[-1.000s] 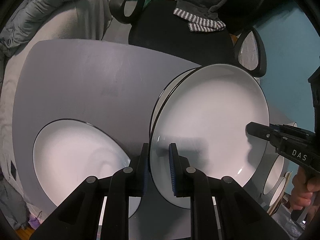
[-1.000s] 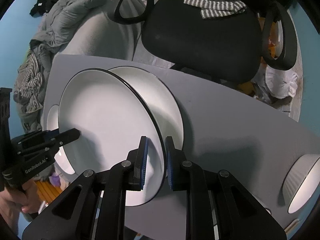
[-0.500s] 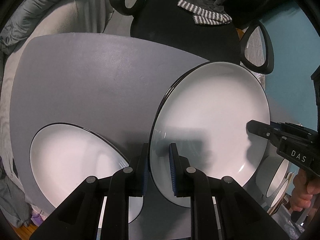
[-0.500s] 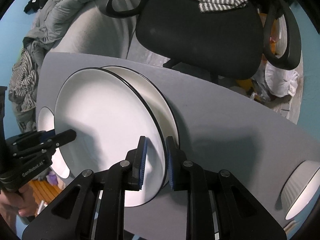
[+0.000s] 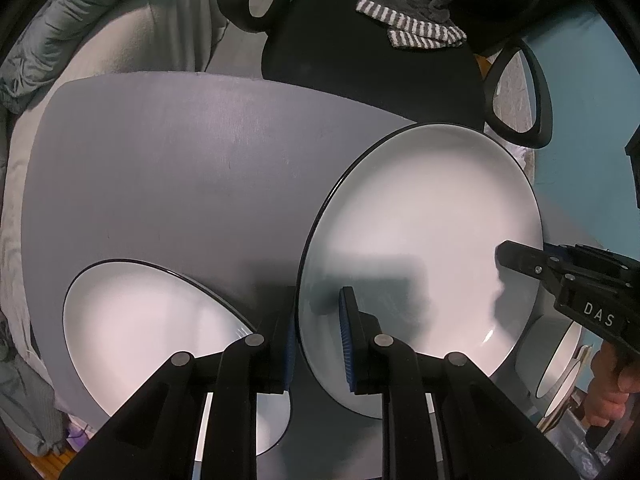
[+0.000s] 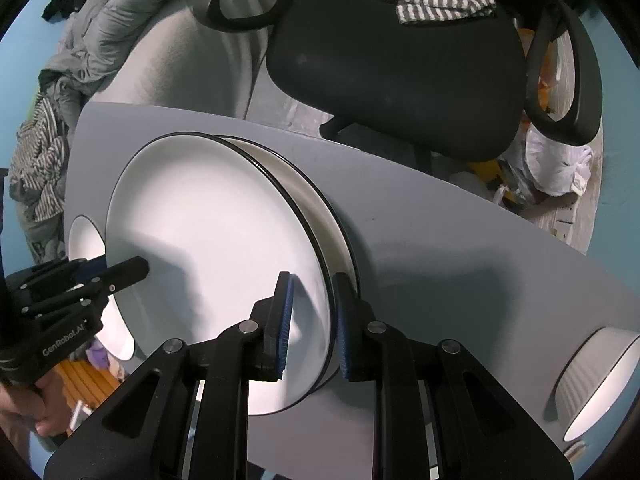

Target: Organize plates and bowls

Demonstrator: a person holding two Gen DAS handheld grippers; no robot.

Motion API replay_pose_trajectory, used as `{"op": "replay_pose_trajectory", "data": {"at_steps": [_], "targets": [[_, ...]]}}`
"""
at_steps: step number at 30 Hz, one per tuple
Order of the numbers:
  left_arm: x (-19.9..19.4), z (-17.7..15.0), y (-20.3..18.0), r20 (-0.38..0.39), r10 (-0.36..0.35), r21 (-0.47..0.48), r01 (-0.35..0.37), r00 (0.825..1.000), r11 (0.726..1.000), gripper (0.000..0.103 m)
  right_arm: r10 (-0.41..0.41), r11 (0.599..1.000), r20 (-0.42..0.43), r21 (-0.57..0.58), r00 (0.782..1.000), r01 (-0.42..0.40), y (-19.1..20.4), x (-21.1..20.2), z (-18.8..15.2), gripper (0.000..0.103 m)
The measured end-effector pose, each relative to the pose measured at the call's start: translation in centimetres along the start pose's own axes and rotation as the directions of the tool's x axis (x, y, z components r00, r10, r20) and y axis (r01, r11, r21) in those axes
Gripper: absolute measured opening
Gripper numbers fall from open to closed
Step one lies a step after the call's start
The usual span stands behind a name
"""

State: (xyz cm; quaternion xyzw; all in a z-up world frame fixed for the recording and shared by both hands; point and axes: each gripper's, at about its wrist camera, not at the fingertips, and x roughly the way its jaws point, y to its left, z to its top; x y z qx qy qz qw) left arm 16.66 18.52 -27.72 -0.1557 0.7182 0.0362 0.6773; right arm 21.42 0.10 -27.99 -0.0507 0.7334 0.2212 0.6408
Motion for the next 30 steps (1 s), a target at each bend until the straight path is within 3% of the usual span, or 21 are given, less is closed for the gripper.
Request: {"op": "replay_pose_trajectory", "data": {"at_steps": [17,21,27,30], "targets": [[0.5,0.2,-1.0,-0.004,0.073,0.02,-0.073,0.997,0.997,0.023,-0.045,0.999,-0.134,0.006,0.99,0.046,0.1,0.4,1.3,0.026],[0.1,0.2,-0.9,0.013,0.071,0.01,-0.071,0.997,0.997,0.026,-0.062,0.998,-0.163,-0.022,0.985,0.059,0.7,0.6,1.3,0.033],[-0.2,-0.1,-0.7,0.02,0.057,0.001,-0.058,0.998,0.998,0.026,-0.091,0.996,-0.176,-0.03,0.98,0.086,0.8,0.3,1.3,0.034],[-0.3,-0.5,-0.5,0.023,0.057,-0.002,-0.057,0.998,0.998,0.026,-0.081,0.996,-0.19,-0.044,0.978,0.074,1.0,0.3,1.4,0.043]]}}
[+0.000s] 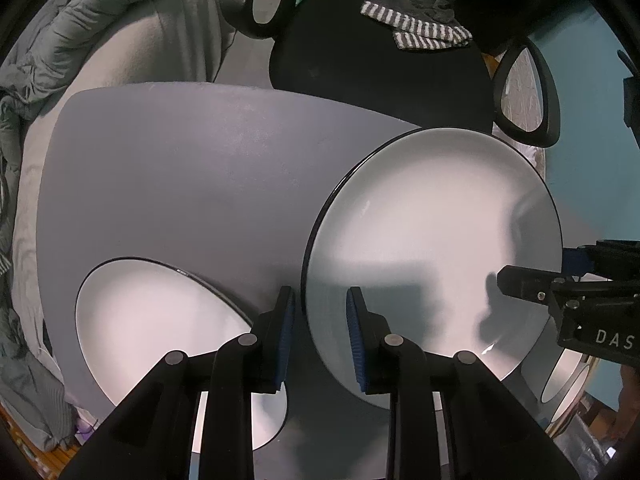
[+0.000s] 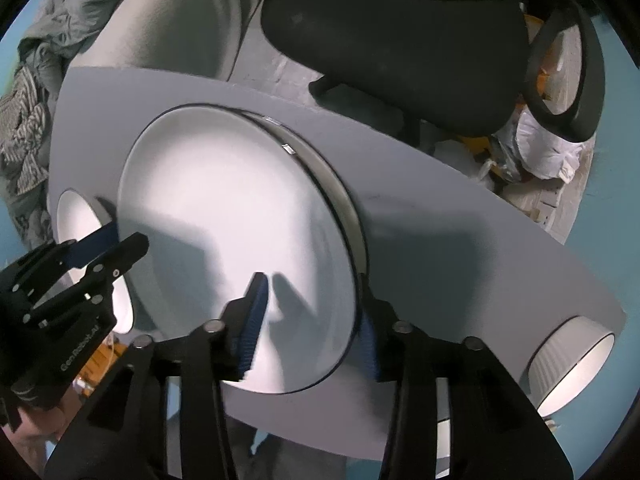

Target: Organize plates and bowls

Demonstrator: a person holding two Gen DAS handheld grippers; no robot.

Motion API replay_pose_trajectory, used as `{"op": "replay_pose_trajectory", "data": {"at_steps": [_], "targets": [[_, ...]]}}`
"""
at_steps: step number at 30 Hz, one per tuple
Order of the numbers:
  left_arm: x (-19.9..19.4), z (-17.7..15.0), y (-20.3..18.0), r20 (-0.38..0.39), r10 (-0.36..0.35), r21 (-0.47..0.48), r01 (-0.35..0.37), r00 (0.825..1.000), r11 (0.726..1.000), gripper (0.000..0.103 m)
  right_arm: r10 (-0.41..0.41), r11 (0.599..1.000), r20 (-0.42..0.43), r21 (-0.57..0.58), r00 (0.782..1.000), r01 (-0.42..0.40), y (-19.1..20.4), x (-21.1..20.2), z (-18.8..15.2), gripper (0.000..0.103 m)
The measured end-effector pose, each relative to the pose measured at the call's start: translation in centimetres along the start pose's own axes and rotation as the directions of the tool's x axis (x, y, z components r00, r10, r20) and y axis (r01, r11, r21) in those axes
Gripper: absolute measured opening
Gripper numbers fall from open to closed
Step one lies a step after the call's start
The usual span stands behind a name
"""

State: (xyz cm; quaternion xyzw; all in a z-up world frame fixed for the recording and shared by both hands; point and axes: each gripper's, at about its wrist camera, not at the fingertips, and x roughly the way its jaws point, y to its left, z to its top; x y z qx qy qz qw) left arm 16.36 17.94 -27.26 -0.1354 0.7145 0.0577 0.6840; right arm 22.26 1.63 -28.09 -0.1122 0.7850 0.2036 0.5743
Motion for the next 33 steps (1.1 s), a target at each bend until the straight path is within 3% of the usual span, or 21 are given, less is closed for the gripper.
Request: {"op": "replay_pose_trajectory", "data": {"at_steps": [3,6,10,12,16,23,33], "targets": [[-0.1,-0.4,0.4,0.005,-0.006,-0.019,0.006,1.0,1.0,0.026,-0.019,1.0,-0.008,-0.005,1.0,0.019,0.1,-0.2,0.0,0.047],[-0.4,-0.8,1.0,0.007,-0.018,-0.044,0.018,1.0,0.999,0.026,-0.109,0.994,0.001,-0.024,0.994,0.109,0.2,-0.2,-0.1,0.054],[-1.0,-1.3,1.3,0.024,-0.017,-0.047,0.019,1.0,0.999,0.031,-0.107,0.994,-0.004,-0.032,0.994,0.107,0.2,0.1,-0.3,0.053],[-1.5,-1.5,1.5,0.046,-0.004,-0.044,0.006,0.999,0.999,0.043,-0.136,0.99,0.019,-0.047,0.991,0.137,0.3,0.0,-0.6,0.053],[-2.3,-2.3,1.9,0.071,0.024,-0.039,-0.021,0.997,0.999,0.046,-0.165,0.985,0.072,-0.043,0.984,0.168,0.5,-0.5,-1.1,0.057],[-4.3,-4.1,2.3,0.135,0.063,-0.007,-0.062,0.989,0.998,0.069,-0.201,0.978,0.166,-0.023,0.965,0.208,0.7,-1.8,-2.8,0.069],[-7.6,-6.8,2.6,0.212,0.066,0.004,-0.068,0.975,0.998,0.071,-0.229,0.973,0.297,0.039,0.927,0.228,0.7,-5.0,-5.6,0.07]]}}
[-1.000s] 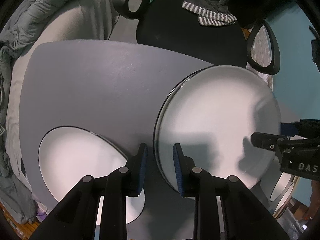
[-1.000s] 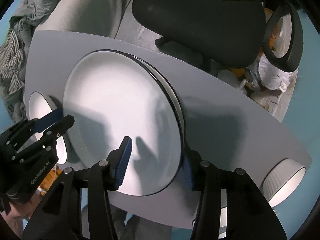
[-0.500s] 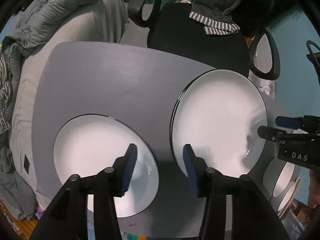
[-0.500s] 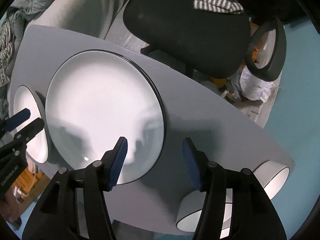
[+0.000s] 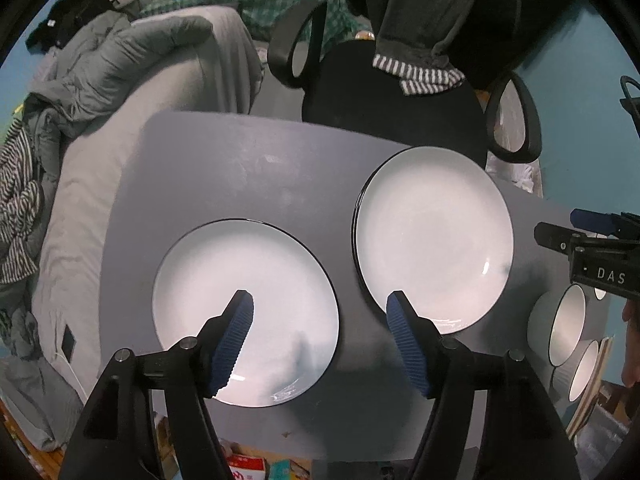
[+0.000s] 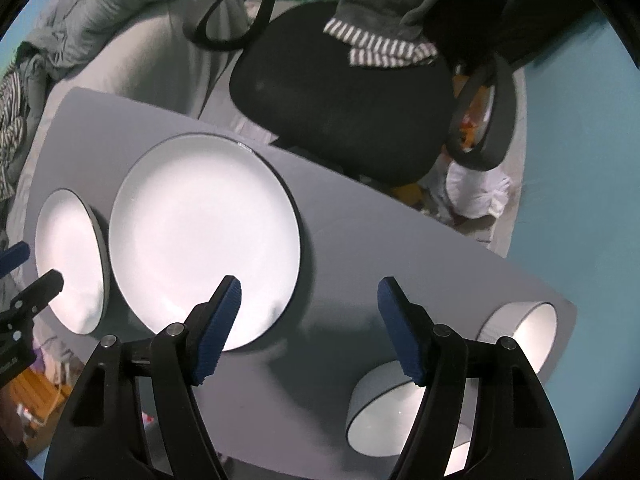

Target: Organize plates and bowls

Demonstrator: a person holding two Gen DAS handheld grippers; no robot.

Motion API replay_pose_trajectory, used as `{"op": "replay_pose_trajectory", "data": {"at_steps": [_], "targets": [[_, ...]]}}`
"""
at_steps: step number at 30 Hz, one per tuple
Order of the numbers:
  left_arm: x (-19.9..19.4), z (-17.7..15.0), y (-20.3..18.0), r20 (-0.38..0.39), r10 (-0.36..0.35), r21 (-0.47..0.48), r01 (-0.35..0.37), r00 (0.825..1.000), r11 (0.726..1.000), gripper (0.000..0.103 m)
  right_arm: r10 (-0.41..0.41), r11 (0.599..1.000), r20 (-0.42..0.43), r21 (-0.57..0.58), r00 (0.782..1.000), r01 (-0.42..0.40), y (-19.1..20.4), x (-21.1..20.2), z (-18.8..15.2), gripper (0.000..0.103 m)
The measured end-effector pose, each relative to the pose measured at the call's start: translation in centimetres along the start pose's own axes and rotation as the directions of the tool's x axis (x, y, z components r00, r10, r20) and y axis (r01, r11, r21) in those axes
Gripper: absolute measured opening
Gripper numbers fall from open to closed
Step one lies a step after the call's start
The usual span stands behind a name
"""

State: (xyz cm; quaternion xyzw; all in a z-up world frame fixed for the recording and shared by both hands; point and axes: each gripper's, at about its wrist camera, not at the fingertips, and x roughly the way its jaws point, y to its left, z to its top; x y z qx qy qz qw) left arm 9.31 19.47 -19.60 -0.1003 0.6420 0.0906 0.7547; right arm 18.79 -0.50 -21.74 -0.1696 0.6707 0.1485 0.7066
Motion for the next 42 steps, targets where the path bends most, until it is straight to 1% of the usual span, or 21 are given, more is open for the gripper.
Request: {"op": "replay_pose_trajectory", "data": {"at_steps": [3,6,10,12,17,21,27,29,35,42], "targets": [[-1.2,-0.4,0.0,0.03,0.01,0.017,-0.011,1.0,1.0,0.072,-0.011,1.0,0.037,0.001,0.999,0.011,0.2,-1.3,-0.5,0.07],[-2.0,-0.5,0.0,0.046,0.005,0.028,-0.006,0.999,1.0,0.073,-0.02,1.0,0.075,-0.009,0.997,0.021,0.8,-2.6,-0.9,0.07],[-3.4,-0.8,0.4,0.075,-0.002,0.042,-0.001,0.997,0.999,0.074,-0.04,0.999,0.14,-0.017,0.989,0.043,1.8,-4.4,-1.5,0.07],[-4.1,-1.1,0.8,0.095,-0.003,0.037,-0.001,0.995,0.999,0.074,-0.04,0.999,0.169,-0.023,0.985,0.044,2.5,-5.3,-1.8,0.07],[-5.4,-1.7,2.0,0.13,-0.022,-0.003,0.023,0.991,1.0,0.074,-0.023,0.999,0.21,-0.023,0.977,0.029,3.9,-6.8,-2.4,0.07],[-6.6,-2.4,2.9,0.165,-0.021,-0.016,0.024,0.986,1.0,0.074,-0.012,0.999,0.221,-0.028,0.975,0.018,5.0,-7.4,-2.6,0.07],[-7.9,-3.8,4.1,0.185,-0.001,-0.026,0.006,0.983,1.0,0.074,-0.004,0.998,0.257,-0.063,0.966,0.021,6.5,-8.6,-3.2,0.07],[-8.2,-4.2,4.7,0.188,-0.003,-0.044,0.011,0.982,0.999,0.074,0.003,0.997,0.264,-0.077,0.964,0.017,7.1,-8.9,-3.4,0.07],[-8.3,-5.4,7.6,0.179,-0.025,-0.133,0.049,0.984,0.99,0.074,0.07,0.988,0.265,-0.151,0.962,-0.03,9.5,-9.8,-4.0,0.07],[-8.1,-6.8,11.0,0.171,-0.008,-0.195,0.041,0.985,0.98,0.074,0.089,0.974,0.268,-0.223,0.959,-0.028,12.3,-9.8,-3.8,0.07]]}}
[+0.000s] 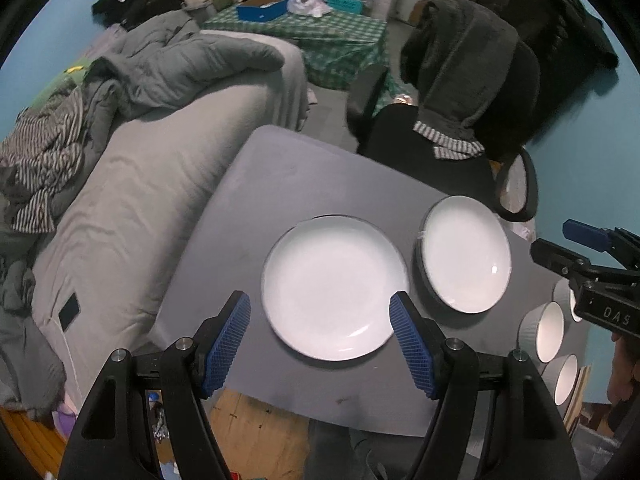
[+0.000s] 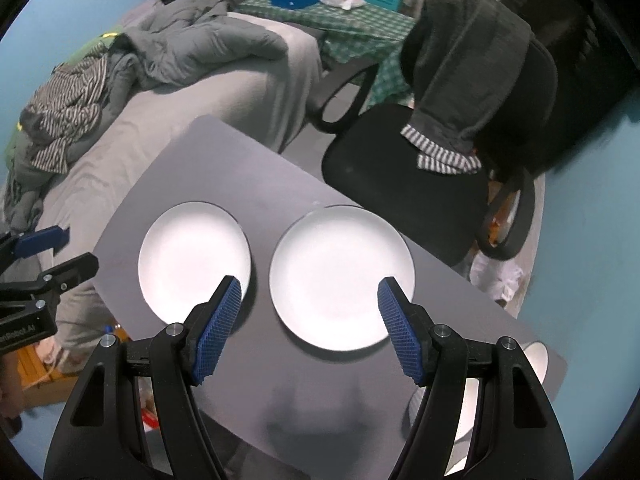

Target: Organize plates and bowls

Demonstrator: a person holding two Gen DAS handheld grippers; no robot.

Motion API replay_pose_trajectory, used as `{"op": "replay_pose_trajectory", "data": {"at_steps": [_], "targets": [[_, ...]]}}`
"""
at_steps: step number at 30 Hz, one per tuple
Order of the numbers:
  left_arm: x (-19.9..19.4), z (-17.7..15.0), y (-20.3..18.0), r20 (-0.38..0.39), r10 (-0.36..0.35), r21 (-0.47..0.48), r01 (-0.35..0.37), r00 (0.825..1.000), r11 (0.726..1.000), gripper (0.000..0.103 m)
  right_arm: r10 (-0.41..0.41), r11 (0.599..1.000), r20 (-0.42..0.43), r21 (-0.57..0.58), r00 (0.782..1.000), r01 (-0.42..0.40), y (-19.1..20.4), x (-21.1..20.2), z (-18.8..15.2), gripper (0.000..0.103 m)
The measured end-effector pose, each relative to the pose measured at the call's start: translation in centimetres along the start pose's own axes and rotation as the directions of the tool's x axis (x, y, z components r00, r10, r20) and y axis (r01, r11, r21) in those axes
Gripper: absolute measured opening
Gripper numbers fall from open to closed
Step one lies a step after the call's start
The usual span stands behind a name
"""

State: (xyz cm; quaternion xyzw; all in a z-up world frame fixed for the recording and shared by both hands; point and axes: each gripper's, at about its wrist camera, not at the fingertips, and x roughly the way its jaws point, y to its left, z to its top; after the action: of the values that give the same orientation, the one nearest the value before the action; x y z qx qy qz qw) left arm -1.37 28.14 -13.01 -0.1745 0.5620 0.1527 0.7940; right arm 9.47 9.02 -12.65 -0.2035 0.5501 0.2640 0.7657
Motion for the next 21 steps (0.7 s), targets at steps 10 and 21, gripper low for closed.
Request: {"op": "replay_pose_trajectory", "data": {"at_steps": [10,21], "targets": [[1.1,-1.2,4.5,-0.037,0.017,-0.074,-0.02,0.999,0.997,0.074,0.05,0.998,-0.018,-0.043,0.999,-0.051,2.4,2.4,1.5,0.07],[5.4,-1.1,7.1,-0.11,-0.034,-0.138,0.019,0.993,0.99,0.074,0.079,0.987,-0.066,-0.136,0.995,-0.088,5.4,6.9,3.0,0.07]]}}
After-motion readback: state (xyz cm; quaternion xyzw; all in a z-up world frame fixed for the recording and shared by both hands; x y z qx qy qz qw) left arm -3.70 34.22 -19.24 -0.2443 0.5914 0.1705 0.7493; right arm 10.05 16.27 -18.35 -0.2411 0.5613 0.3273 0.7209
